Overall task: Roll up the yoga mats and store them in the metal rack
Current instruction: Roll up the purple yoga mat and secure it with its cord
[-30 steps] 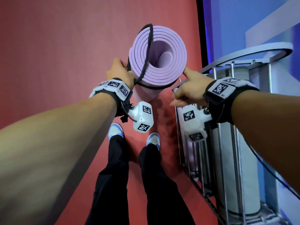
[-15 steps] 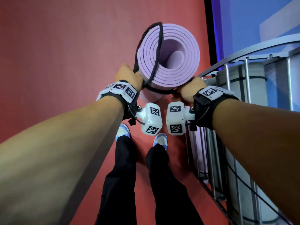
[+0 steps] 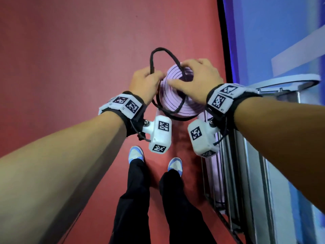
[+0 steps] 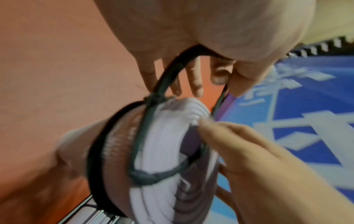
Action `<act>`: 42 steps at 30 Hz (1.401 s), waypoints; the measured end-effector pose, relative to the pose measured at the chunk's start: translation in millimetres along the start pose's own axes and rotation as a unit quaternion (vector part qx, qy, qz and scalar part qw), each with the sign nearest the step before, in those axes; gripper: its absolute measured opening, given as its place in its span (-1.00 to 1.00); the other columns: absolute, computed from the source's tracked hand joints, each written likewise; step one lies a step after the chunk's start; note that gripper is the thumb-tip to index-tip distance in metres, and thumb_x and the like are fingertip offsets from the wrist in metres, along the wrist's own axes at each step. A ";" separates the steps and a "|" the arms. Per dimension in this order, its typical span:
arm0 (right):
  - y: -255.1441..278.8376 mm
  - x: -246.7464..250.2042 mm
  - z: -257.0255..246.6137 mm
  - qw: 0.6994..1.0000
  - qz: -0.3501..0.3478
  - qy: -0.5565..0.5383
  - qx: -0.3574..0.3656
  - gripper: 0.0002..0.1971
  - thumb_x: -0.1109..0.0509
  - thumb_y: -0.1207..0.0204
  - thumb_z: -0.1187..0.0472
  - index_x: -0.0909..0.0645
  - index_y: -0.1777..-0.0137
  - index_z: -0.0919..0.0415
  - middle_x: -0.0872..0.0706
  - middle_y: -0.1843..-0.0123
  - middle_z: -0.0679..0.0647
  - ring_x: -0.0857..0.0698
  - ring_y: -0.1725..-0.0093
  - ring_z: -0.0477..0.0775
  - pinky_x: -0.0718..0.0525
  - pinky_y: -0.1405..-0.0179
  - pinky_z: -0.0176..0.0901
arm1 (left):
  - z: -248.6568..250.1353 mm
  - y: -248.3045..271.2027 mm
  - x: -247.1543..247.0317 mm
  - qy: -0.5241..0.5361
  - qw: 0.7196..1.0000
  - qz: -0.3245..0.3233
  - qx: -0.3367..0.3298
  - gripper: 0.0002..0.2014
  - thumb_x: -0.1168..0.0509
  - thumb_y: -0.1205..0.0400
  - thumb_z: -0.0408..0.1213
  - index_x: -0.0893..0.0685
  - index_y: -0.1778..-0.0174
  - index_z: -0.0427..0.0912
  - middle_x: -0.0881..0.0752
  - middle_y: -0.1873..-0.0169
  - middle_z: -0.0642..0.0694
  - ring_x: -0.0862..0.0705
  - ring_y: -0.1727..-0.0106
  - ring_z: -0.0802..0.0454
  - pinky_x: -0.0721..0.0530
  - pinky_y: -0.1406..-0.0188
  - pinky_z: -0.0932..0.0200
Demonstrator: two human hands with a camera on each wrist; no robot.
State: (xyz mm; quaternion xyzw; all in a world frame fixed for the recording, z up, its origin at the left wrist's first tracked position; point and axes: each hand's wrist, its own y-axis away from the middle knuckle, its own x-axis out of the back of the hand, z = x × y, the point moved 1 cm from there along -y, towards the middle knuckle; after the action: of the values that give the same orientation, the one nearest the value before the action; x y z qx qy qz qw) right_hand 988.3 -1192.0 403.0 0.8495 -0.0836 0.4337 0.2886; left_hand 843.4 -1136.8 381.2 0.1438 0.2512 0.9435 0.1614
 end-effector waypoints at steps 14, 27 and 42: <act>8.4 -2.5 0.9 0.993 -0.082 0.071 0.047 -0.73 -0.40 -0.54 -0.13 -0.72 -0.16 -0.08 -0.79 -0.02 0.01 -0.71 -0.10 0.17 -0.66 -0.11 0.00 | 12.4 -4.2 11.7 -0.284 0.954 -0.088 -0.024 -0.42 0.04 -0.74 0.24 -0.76 -0.06 -0.11 -0.76 -0.03 -0.09 -0.66 -0.17 -0.17 -0.51 -0.23 0.04; 18.2 -84.1 45.9 0.962 -0.129 -0.190 -0.149 -0.86 -0.21 -0.68 0.32 -0.61 -0.03 0.27 -0.63 0.24 0.27 -0.48 0.77 -0.12 -0.26 0.84 -0.48 | -93.8 16.3 41.5 -0.306 0.919 -0.142 0.203 -0.64 -0.21 -0.72 0.05 -0.64 -0.19 -0.17 -0.72 0.15 -0.06 -0.71 0.07 -0.07 -0.74 -0.03 -0.10; -44.5 -366.1 118.7 0.945 0.003 -0.152 -0.288 -0.69 -0.10 -0.71 0.11 -0.63 -0.11 0.26 -0.73 -0.10 0.27 -0.71 -0.12 0.33 -0.59 0.07 0.02 | -399.0 -73.2 52.7 -0.337 0.887 -0.134 0.286 -0.02 -0.37 -0.53 0.26 -0.10 -0.71 -0.21 -0.36 -0.61 -0.26 -0.41 -0.57 -0.24 -0.38 -0.50 0.00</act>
State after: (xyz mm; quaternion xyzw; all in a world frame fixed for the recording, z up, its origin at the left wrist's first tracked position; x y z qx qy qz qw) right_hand 864.2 -1262.0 42.7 0.7857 -0.2504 0.2577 0.5036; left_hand 672.0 -1227.3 21.0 0.4579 0.4571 0.6954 0.3127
